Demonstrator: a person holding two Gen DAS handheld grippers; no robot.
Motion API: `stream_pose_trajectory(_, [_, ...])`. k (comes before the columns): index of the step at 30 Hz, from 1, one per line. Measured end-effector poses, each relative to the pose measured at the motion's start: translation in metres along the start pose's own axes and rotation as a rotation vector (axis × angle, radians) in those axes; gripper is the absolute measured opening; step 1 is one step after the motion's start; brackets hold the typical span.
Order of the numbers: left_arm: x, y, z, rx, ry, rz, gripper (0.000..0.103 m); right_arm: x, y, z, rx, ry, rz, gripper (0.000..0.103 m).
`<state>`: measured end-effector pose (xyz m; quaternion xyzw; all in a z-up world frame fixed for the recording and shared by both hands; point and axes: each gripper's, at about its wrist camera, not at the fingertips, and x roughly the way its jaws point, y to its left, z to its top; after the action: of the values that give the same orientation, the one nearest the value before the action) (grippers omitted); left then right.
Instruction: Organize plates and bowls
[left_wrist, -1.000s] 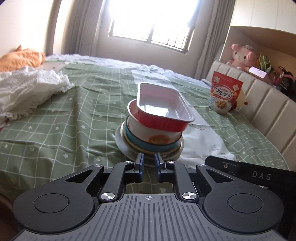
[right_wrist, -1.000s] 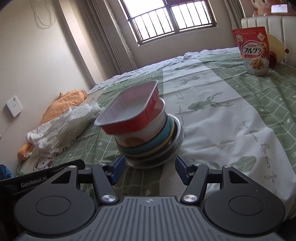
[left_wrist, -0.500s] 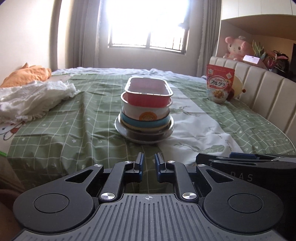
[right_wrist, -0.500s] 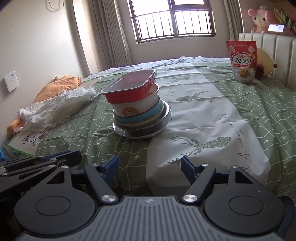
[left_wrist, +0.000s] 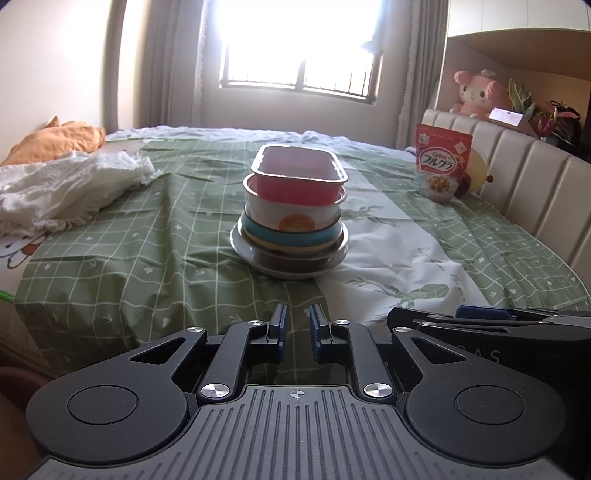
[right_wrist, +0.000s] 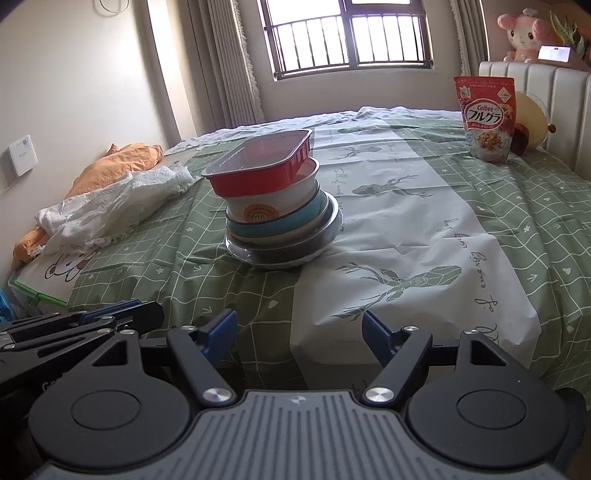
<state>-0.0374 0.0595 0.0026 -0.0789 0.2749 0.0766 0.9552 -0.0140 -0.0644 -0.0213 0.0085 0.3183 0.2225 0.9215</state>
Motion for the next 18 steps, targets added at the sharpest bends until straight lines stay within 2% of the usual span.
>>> stream_pose_trajectory(18, [0.0004,-0.0020,-0.0008,-0.005,0.005,-0.002,0.016,0.0018,0.0002,-0.0014,0.001,0.009,0.008,0.075])
